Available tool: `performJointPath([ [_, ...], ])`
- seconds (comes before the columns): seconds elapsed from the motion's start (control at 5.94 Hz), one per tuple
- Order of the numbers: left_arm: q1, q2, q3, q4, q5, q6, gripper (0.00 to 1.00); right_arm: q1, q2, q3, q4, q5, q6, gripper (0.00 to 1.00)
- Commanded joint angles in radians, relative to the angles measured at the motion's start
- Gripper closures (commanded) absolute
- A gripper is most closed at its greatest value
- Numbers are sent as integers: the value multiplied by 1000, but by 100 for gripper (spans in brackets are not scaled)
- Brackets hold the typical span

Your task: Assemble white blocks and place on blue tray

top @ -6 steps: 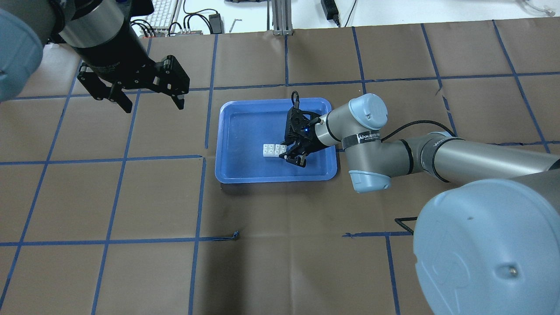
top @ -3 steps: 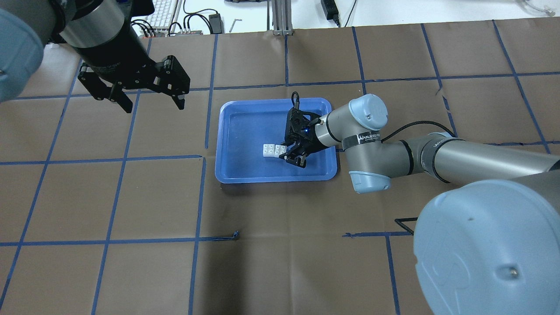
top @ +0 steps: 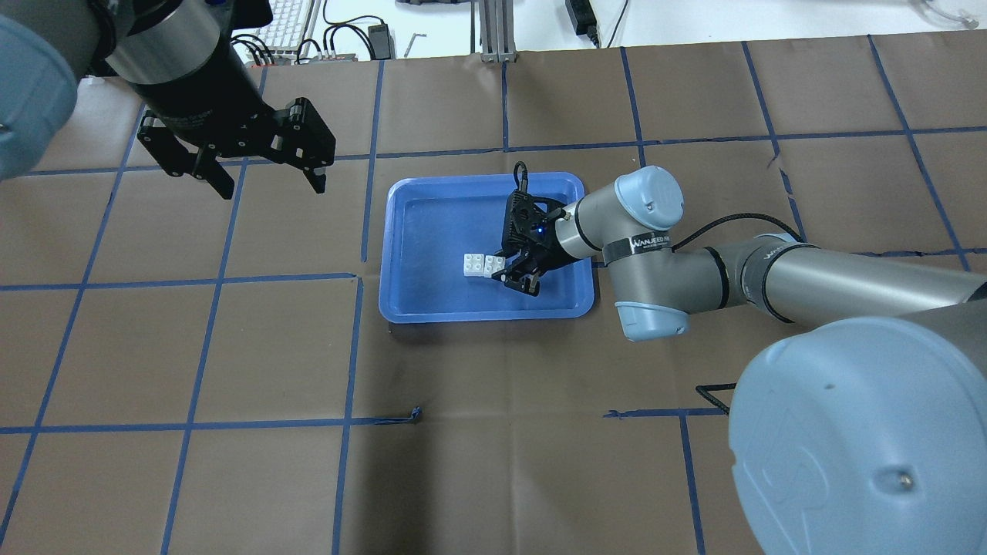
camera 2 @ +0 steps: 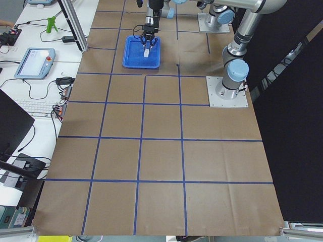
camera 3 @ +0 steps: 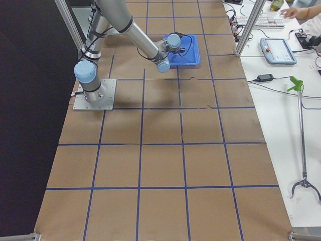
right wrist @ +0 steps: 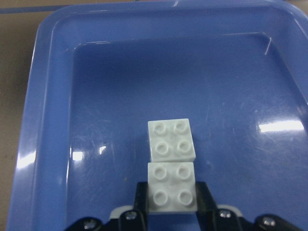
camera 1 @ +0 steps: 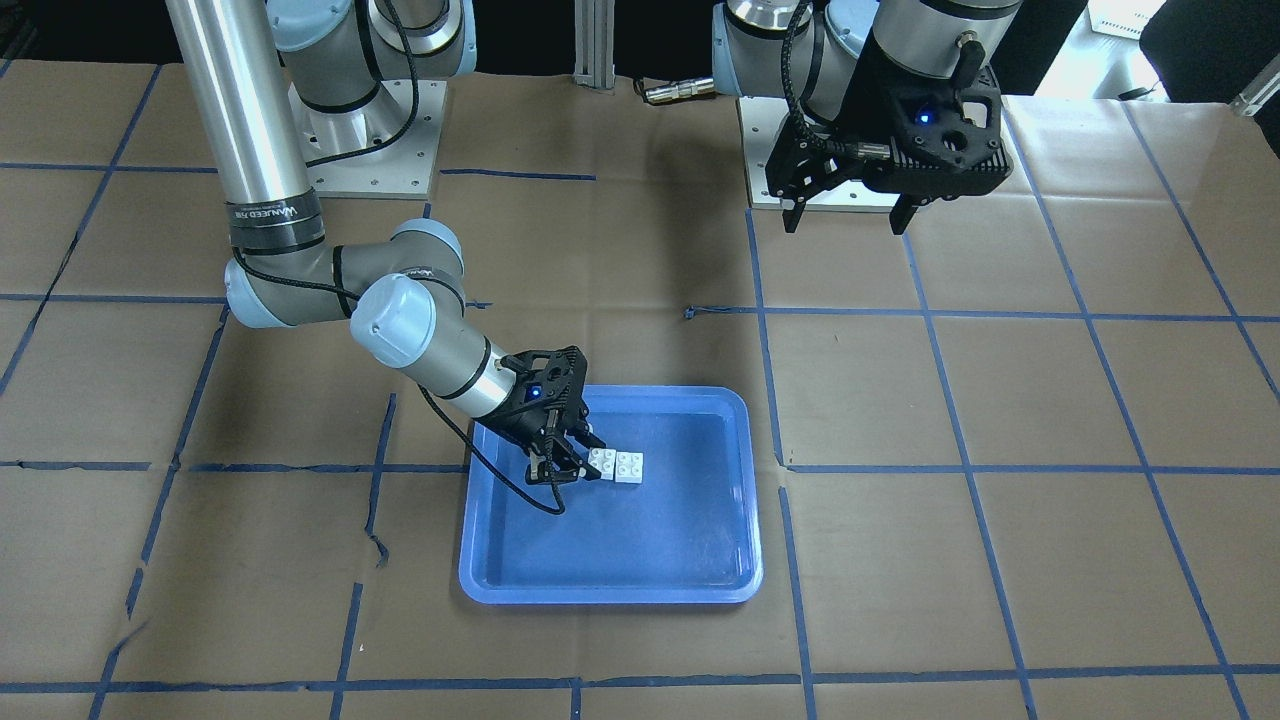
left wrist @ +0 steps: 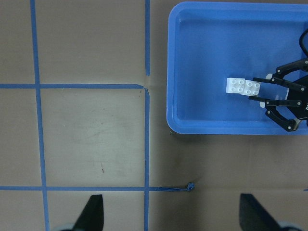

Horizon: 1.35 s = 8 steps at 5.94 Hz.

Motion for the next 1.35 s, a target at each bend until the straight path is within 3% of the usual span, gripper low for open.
performJointPath([
  [0.0, 0, -1, 0, 0, 0, 0, 0, 0, -1, -1, 0, 0, -1, 60],
  [0.17, 1, -1, 0, 0, 0, 0, 0, 0, -1, -1, 0, 2, -1, 60],
  [0.34, 0, -1, 0, 0, 0, 0, 0, 0, 0, -3, 0, 2, -3, 47],
  [0.84, 0, -1, 0, 0, 0, 0, 0, 0, -1, -6, 0, 3, -3, 35],
  [1.01, 0, -1, 0, 0, 0, 0, 0, 0, -1, -9, -2, 2, 4, 1],
  [1.18, 0, -1, 0, 0, 0, 0, 0, -2, -18, -26, 6, -41, 17, 0],
])
